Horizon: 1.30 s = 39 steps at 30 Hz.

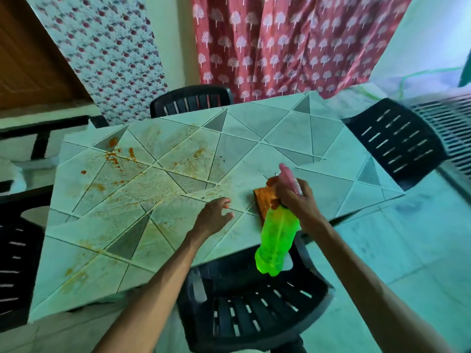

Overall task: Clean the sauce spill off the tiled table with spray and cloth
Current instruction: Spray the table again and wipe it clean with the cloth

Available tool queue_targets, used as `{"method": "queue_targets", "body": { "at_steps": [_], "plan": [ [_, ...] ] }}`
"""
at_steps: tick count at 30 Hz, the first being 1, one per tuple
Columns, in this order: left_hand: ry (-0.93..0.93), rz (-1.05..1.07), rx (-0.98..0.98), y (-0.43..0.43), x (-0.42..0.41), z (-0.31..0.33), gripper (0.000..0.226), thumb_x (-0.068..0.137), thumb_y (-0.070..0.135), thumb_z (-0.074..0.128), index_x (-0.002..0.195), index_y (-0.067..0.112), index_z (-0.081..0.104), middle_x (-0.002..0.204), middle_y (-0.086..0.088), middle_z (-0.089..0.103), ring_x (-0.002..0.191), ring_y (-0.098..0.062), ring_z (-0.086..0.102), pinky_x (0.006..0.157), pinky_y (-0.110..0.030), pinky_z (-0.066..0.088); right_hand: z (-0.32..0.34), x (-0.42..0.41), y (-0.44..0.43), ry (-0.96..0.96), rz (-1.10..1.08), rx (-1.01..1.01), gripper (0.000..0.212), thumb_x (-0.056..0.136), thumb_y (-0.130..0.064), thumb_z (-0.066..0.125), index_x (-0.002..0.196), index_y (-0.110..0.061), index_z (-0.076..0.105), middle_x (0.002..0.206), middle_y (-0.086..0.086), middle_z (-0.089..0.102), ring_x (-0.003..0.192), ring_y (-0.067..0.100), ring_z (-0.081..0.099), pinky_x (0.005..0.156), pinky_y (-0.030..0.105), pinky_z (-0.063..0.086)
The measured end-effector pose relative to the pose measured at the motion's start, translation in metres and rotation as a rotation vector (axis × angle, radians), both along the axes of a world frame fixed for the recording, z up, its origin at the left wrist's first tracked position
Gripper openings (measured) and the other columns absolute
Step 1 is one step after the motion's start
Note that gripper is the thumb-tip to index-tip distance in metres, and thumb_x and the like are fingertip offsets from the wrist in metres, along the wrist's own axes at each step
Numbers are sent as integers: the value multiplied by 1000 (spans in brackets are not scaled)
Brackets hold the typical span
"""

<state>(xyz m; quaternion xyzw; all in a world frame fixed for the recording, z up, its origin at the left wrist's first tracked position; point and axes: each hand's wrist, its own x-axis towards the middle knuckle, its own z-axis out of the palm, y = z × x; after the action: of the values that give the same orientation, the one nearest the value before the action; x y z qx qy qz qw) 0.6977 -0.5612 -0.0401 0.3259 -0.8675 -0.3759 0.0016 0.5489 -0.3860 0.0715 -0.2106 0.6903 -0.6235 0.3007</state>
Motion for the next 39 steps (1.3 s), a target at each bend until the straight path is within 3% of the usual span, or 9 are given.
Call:
{"method": "queue_targets", "body": {
  "at_steps": [4, 8, 13, 16, 20, 25, 30, 36, 39],
  "plan": [
    [103, 15, -14, 38, -78, 3, 36, 87, 25, 69, 120, 11, 65, 112, -5, 71, 104, -19, 66, 89, -30, 52, 10, -65, 31, 140, 29, -134, 34, 84, -7, 56, 117, 0, 62, 114, 18, 67, 59, 20, 63, 57, 31, 56],
    [111, 33, -79, 75, -144, -1, 34, 86, 26, 67, 118, 13, 66, 114, -6, 69, 105, -21, 64, 90, -30, 49, 10, -141, 54, 219, 18, -173, 34, 86, -3, 54, 119, 4, 61, 116, 18, 66, 66, 29, 64, 59, 36, 59],
    [49, 19, -148, 109, -211, -22, 34, 79, 26, 64, 111, 13, 68, 111, -8, 67, 105, -27, 63, 92, -35, 49, 2, -226, 71, 298, -35, -183, 32, 85, 0, 53, 115, 2, 64, 111, 17, 67, 60, 25, 62, 56, 34, 57],
    [-27, -87, -245, 125, -243, -32, 44, 82, 34, 70, 120, 13, 62, 124, -5, 61, 113, -24, 59, 98, -36, 45, -4, -270, 75, 321, -47, -198, 32, 86, -1, 54, 116, 2, 63, 111, 17, 68, 60, 26, 61, 57, 35, 56],
    [-242, -244, -373, 140, -273, -43, 76, 86, 48, 65, 147, 11, 38, 156, -9, 32, 142, -25, 33, 112, -39, 30, -8, -312, 76, 342, -56, -224, 30, 92, -3, 57, 121, 0, 62, 113, 16, 69, 67, 21, 63, 60, 39, 58],
    [-357, -290, -414, 150, -290, -54, 87, 85, 53, 65, 150, 8, 27, 157, -14, 23, 144, -30, 27, 113, -42, 29, -12, -341, 74, 345, -63, -247, 25, 95, -6, 59, 118, 3, 63, 109, 19, 68, 79, 20, 65, 65, 41, 59],
    [-355, -285, -412, 151, -293, -57, 88, 85, 54, 65, 150, 8, 27, 158, -15, 22, 144, -32, 26, 115, -43, 26, -21, -354, 77, 347, -74, -220, 26, 95, -12, 63, 117, 0, 64, 108, 14, 71, 88, 31, 68, 78, 57, 57],
    [-342, -280, -414, 153, -291, -57, 87, 86, 54, 63, 151, 10, 24, 158, -14, 20, 145, -31, 24, 116, -42, 24, -23, -352, 91, 384, -53, -44, 46, 83, -33, 77, 124, -18, 63, 114, -2, 71, 98, 19, 69, 86, 49, 58],
    [-329, -271, -406, 154, -288, -58, 88, 88, 54, 61, 152, 10, 21, 159, -14, 19, 146, -30, 22, 117, -41, 23, -32, -351, 100, 443, -61, 62, 70, 72, -46, 81, 133, -20, 57, 121, -8, 68, 103, 13, 65, 89, 47, 56]
  ]
}}
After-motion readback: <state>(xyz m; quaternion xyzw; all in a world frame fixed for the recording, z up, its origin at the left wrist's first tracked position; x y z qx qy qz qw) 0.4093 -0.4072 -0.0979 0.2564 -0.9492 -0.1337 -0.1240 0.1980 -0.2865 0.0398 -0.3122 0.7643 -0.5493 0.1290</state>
